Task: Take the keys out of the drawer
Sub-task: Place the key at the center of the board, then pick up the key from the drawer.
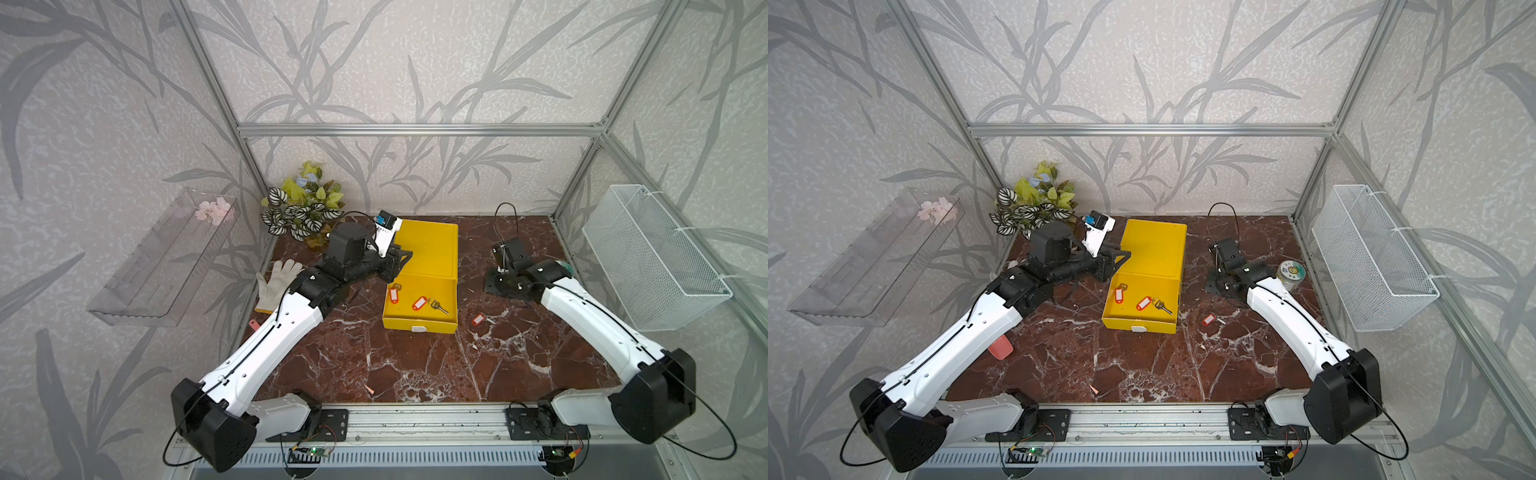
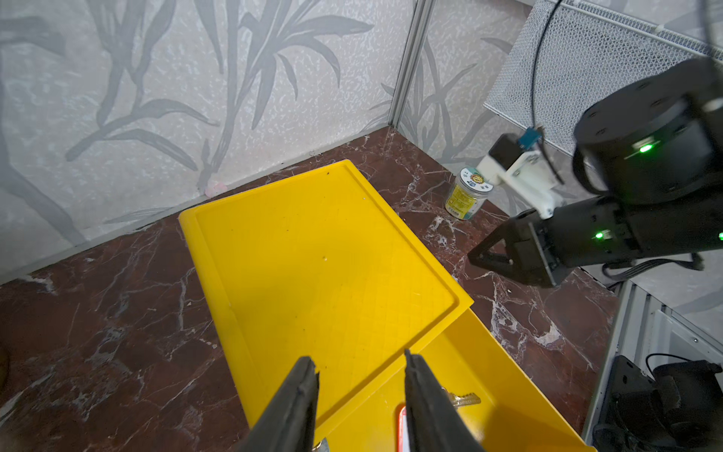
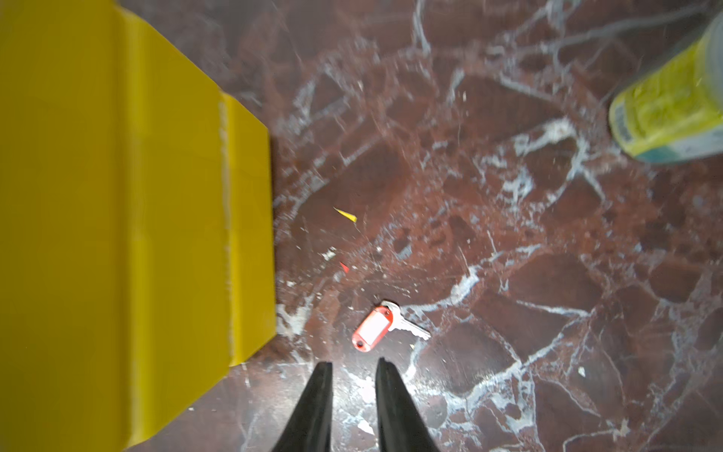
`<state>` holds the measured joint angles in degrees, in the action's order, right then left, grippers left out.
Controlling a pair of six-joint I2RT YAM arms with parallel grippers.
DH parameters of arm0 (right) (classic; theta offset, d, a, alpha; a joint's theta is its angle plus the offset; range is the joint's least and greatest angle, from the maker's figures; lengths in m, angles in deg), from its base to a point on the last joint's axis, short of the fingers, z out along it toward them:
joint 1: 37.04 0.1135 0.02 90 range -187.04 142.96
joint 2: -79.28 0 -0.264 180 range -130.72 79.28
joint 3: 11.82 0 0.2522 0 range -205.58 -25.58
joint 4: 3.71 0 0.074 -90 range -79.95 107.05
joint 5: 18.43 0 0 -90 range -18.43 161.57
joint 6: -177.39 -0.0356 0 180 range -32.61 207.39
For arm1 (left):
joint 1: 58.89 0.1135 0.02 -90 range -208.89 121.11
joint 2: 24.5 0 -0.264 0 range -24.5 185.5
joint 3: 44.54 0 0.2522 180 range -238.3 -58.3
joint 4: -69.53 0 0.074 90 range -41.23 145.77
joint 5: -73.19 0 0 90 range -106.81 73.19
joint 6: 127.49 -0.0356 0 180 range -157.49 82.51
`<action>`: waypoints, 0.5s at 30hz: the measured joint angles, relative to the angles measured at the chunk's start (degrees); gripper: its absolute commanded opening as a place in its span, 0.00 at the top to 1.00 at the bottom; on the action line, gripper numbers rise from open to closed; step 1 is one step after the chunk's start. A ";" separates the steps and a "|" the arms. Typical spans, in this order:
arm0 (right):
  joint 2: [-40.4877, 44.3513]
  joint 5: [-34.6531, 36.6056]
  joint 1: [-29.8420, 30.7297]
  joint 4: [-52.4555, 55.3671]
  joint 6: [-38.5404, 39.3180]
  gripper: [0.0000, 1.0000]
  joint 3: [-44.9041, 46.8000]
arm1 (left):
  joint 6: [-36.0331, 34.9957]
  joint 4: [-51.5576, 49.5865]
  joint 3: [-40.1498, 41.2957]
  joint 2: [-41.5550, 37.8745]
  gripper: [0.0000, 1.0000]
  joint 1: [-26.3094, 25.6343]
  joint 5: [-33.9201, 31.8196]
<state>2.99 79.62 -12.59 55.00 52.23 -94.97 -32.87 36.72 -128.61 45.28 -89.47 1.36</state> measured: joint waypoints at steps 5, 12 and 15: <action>1.77 0.66 6.47 1.75 3.28 0.73 -11.13 | 3.02 -1.55 0.92 -2.75 0.62 0.50 -4.31; -1.03 -3.08 21.35 1.09 9.01 0.69 -22.03 | 9.88 -7.15 0.55 -3.19 0.63 5.33 -5.73; -3.19 -5.86 25.81 -0.15 12.22 0.64 -22.49 | 13.18 -8.57 0.63 -3.15 0.63 8.46 -4.52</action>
<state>-0.20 73.76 13.22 54.85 64.45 -117.46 -19.69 28.15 -127.97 42.13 -81.02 -3.16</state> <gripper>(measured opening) 0.325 0.375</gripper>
